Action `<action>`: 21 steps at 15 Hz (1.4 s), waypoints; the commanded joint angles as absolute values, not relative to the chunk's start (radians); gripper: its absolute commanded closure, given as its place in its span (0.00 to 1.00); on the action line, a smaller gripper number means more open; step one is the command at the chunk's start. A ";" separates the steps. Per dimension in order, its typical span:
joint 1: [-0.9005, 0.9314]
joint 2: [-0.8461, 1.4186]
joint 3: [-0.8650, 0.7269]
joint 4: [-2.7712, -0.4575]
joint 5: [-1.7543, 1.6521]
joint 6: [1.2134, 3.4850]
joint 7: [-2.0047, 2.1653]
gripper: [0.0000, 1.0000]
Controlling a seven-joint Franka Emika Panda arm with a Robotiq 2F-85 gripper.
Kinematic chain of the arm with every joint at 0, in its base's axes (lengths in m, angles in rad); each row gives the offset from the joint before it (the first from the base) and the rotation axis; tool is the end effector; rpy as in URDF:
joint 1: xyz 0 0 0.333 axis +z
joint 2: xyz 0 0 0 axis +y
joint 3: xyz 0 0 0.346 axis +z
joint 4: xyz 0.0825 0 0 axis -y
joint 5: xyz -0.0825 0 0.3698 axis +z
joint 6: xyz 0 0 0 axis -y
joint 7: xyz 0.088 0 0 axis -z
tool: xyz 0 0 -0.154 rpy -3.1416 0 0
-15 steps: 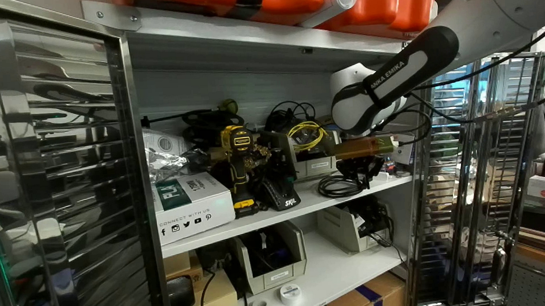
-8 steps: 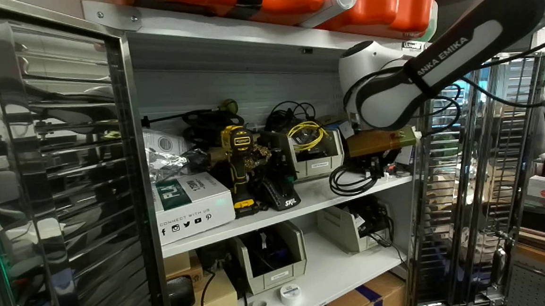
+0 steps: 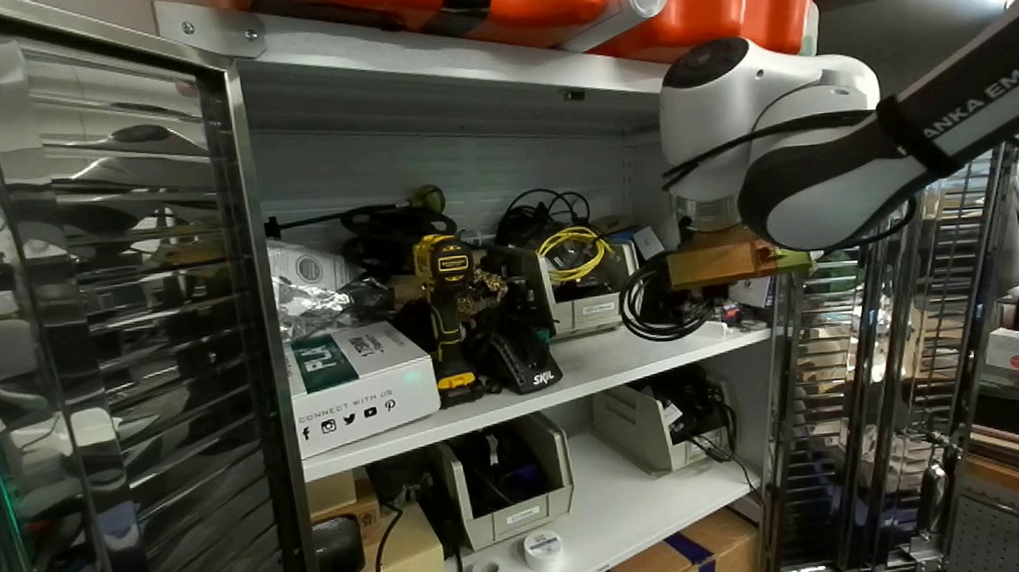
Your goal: Put the black cable inside the compartment.
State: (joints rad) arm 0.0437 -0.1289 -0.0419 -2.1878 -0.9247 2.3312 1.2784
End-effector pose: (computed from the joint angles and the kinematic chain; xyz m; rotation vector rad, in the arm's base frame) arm 0.5384 -0.0403 0.4791 2.4069 -0.8862 0.8670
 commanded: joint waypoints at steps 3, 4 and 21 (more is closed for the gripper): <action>-0.015 -0.106 -0.012 -2.114 -1.104 2.431 1.493 0.86; -0.018 -0.090 -0.016 -2.089 -1.109 2.440 1.523 0.86; 0.047 0.447 -0.039 -1.369 -1.024 2.348 1.554 0.86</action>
